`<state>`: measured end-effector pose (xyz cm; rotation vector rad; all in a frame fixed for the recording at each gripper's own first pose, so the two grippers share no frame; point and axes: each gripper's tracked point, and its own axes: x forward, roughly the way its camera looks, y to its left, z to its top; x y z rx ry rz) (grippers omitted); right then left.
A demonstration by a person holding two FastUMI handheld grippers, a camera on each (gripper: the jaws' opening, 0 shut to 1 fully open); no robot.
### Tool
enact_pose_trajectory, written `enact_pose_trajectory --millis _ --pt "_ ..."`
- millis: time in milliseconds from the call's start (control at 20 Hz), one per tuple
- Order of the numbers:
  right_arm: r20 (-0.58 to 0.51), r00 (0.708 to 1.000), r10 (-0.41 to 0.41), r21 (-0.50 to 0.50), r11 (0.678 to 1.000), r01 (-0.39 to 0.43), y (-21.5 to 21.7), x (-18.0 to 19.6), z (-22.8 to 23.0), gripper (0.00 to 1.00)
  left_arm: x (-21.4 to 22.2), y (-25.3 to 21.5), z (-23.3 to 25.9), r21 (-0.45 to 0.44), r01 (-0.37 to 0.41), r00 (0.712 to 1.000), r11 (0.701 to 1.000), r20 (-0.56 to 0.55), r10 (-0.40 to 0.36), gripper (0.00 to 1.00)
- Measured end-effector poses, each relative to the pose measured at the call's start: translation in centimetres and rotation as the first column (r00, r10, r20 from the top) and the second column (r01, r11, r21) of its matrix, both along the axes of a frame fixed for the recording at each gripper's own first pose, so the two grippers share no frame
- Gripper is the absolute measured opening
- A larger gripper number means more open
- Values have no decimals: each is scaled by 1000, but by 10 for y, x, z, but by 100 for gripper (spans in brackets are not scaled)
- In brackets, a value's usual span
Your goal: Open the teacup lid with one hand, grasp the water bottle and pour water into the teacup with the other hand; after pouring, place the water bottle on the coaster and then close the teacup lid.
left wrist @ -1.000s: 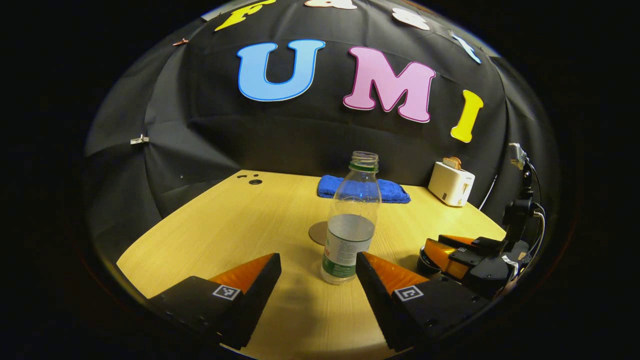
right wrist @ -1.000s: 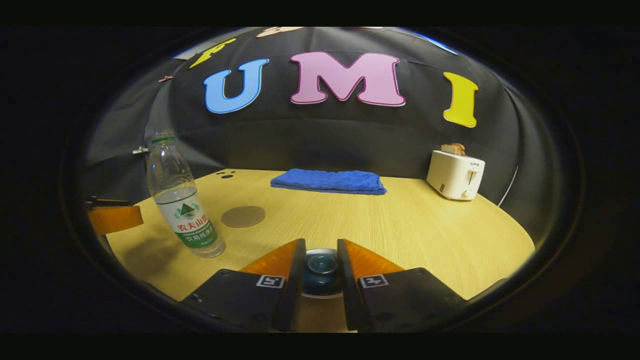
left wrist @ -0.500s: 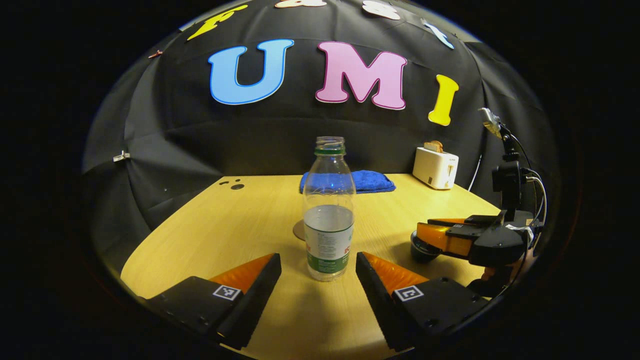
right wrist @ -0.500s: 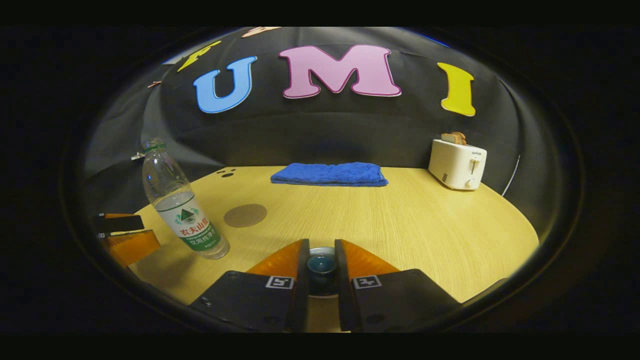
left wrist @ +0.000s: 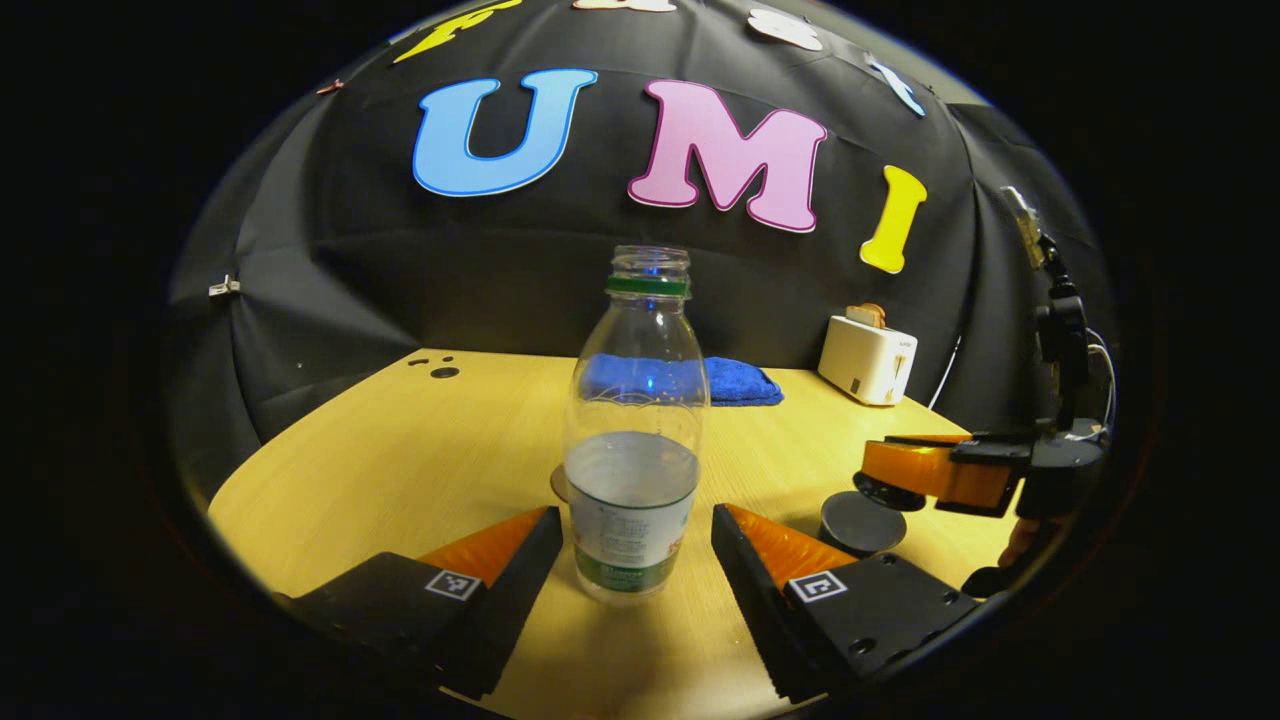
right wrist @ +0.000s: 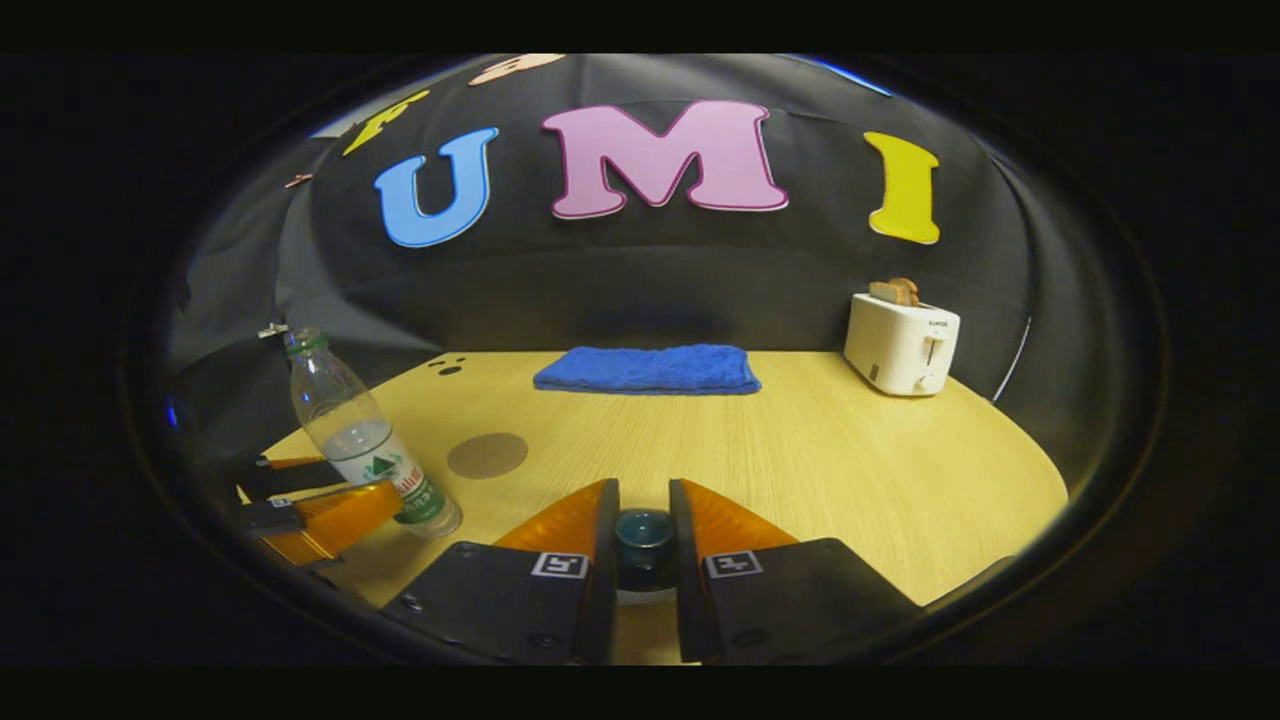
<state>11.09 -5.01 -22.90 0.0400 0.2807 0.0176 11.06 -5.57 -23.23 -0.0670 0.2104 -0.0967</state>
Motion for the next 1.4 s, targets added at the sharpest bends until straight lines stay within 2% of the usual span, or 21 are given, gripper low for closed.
enact_pose_trajectory --millis 200,250,300,350,550,600,650,700,750,850,900,950,1000,1100,1150,1200,1250,1300,1350,1400 --pt "-1 999 -40 -17 999 40 -24 -7 4 27 27 -2 4 16 14 999 1000 36 -14 96" --pt "-7 999 -50 -20 999 50 -30 -11 3 22 33 -2 6 28 17 999 999 45 -19 96" --pt "-8 998 -60 -23 998 60 -36 -14 4 22 38 -3 7 41 23 998 999 57 -25 96" --pt "-10 998 -69 -28 997 68 -41 -17 2 27 44 -6 10 49 36 997 998 67 -39 96" --pt "-14 997 -78 -35 996 78 -53 -27 -9 27 59 -4 3 66 33 996 997 76 -38 94" --pt "-19 997 -81 -35 996 80 -56 -29 -12 23 60 -4 3 62 33 996 998 79 -38 88" --pt "-21 996 -84 -31 996 83 -57 -29 -12 28 61 -6 4 64 38 996 997 78 -43 84" --pt "-20 996 -87 -29 996 86 -58 -30 -12 28 59 -7 3 73 45 996 996 75 -51 82" --pt "-18 996 -90 -28 996 90 -60 -32 -12 28 58 -8 4 94 47 996 994 69 -53 82" --pt "-16 996 -89 -25 996 89 -63 -34 -11 28 59 0 1 231 17 999 973 36 -26 80" --pt "-16 996 -86 -25 996 86 -64 -36 -11 23 58 0 6 328 18 999 945 31 -30 78" --pt "-13 996 -85 -27 996 85 -67 -37 -11 23 59 -2 10 426 22 998 904 38 -42 79" --pt "-10 996 -86 -29 996 85 -70 -37 -11 28 60 -8 15 516 34 997 856 46 -66 78" --pt "-10 996 -84 -26 996 84 -73 -40 -11 28 59 -15 13 621 63 993 781 37 -110 78" --pt "-8 996 -87 -25 996 86 -76 -42 -11 23 59 -18 10 669 85 991 738 23 -135 78" --pt "-5 996 -88 -25 996 88 -79 -43 -9 23 61 -21 9 725 101 987 682 11 -158 78" --pt "-2 996 -90 -26 996 90 -81 -44 -9 28 63 -23 8 783 114 983 612 1 -184 78" --pt "-1 996 -92 -29 995 92 -85 -45 -9 23 66 -25 7 835 123 979 536 -14 -202 78" --pt "0 996 -91 -30 995 91 -87 -46 -9 28 67 -27 5 873 133 975 470 -30 -221 78" --pt "0 996 -93 -31 995 93 -90 -47 -10 23 67 -31 -1 903 150 969 402 -53 -243 78"
